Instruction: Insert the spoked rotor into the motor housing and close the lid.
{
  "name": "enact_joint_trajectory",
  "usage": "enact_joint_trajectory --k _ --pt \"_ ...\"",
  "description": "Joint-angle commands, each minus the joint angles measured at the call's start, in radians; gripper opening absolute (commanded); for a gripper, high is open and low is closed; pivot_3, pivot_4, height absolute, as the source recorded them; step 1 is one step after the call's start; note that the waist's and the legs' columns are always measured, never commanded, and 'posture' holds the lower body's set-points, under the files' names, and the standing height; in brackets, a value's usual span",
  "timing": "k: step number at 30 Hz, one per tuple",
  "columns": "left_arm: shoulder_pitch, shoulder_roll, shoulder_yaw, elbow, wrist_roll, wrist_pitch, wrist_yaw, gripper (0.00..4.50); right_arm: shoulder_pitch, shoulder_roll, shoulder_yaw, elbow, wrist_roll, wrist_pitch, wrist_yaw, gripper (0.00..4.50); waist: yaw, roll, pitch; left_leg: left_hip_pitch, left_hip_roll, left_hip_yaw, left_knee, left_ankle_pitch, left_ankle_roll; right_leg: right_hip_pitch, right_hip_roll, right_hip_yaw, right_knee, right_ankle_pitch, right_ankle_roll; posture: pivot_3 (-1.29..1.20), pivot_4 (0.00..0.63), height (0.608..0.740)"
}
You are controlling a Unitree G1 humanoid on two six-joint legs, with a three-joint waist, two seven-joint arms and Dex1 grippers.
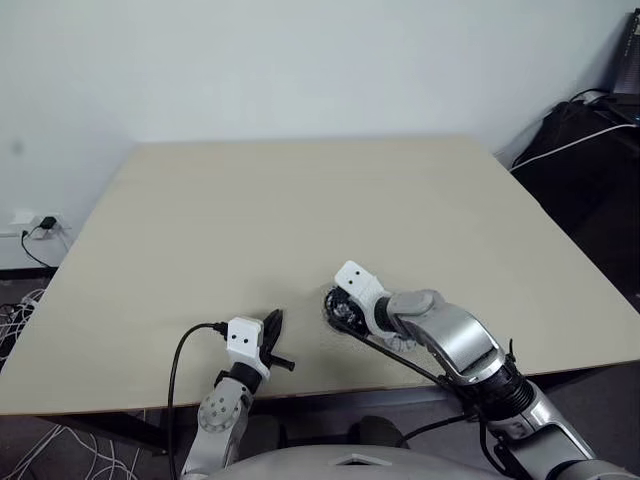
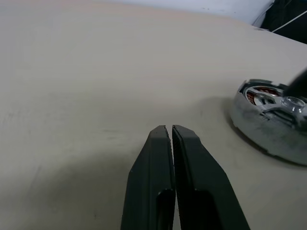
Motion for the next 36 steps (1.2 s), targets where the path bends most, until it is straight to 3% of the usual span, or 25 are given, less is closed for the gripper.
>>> enact_joint_trajectory --k 1,5,6,8,14,22,30,34,36 --pt "-0.004 -0.002 -0.015 -0.064 0.004 0.012 0.001 0.17 -0.001 0.011 -0.063 -0.061 0.021 -0.085 -0.003 2.58 0.000 0.000 0.000 0.000 0.000 0.000 0.000 0.000 0.000 -0.001 0.000 0.000 0.000 0.000 -0.001 0.00 0.000 0.740" --pt "-0.004 0.002 -0.014 -0.070 0.002 0.020 -0.001 0.17 0.030 -0.027 -0.066 -0.115 0.021 -0.141 0.016 2.58 0.001 0.000 0.000 -0.001 0.000 -0.001 -0.001 -0.002 0.001 -0.002 0.001 -0.001 0.000 -0.002 -0.004 0.00 0.000 0.740" --pt "-0.007 0.003 -0.013 -0.066 0.001 0.019 -0.002 0.17 0.040 -0.037 -0.068 -0.128 0.018 -0.154 0.015 2.41 0.001 0.000 0.000 -0.001 0.000 -0.001 -0.001 -0.002 0.001 -0.002 0.001 -0.001 0.000 -0.002 -0.004 0.00 0.000 0.740" --pt "-0.011 0.005 -0.011 -0.061 -0.001 0.019 -0.005 0.17 0.060 -0.051 -0.079 -0.149 0.013 -0.188 0.008 1.98 0.001 -0.001 0.001 -0.001 0.000 -0.001 -0.001 -0.002 0.001 -0.002 0.000 -0.001 0.000 -0.003 -0.003 0.00 0.000 0.740" --pt "-0.014 0.008 -0.008 -0.065 0.008 0.008 0.005 0.17 0.182 -0.087 -0.141 -0.168 -0.059 -0.371 -0.072 0.04 0.003 -0.002 0.002 -0.001 0.000 -0.001 -0.001 -0.002 0.001 -0.002 0.000 -0.001 0.000 -0.006 0.002 0.00 0.000 0.740" --pt "-0.018 0.011 0.010 -0.057 0.029 -0.039 0.038 0.17 0.376 -0.075 -0.218 -0.235 -0.037 -0.411 -0.098 0.04 0.008 -0.002 0.002 -0.001 0.001 0.000 -0.001 -0.002 0.001 -0.002 0.000 -0.001 0.000 -0.005 0.000 0.00 0.000 0.740" --pt "-0.011 0.025 0.030 -0.054 0.021 -0.050 0.048 0.17 0.608 0.095 -0.390 -0.245 0.011 -0.585 -0.213 0.04 0.012 -0.002 0.003 -0.001 0.001 0.000 -0.001 -0.004 -0.003 -0.001 0.000 -0.001 0.000 -0.007 0.004 0.00 0.000 0.740" --pt "-0.020 0.034 0.048 -0.027 0.010 -0.060 0.038 0.17 0.709 0.255 -0.529 -0.284 0.233 -0.493 -0.227 0.04 0.012 -0.001 0.003 -0.001 0.002 0.000 -0.002 -0.005 -0.004 -0.001 0.000 -0.001 0.000 -0.007 0.004 0.00 0.000 0.740" --pt "-0.030 0.039 0.055 -0.002 0.005 -0.068 0.029 0.17 0.747 0.279 -0.557 -0.297 0.294 -0.474 -0.209 0.04 0.012 0.001 0.003 -0.001 0.003 -0.001 -0.003 -0.005 -0.004 -0.002 0.000 0.000 0.000 -0.007 0.003 0.00 0.000 0.740"
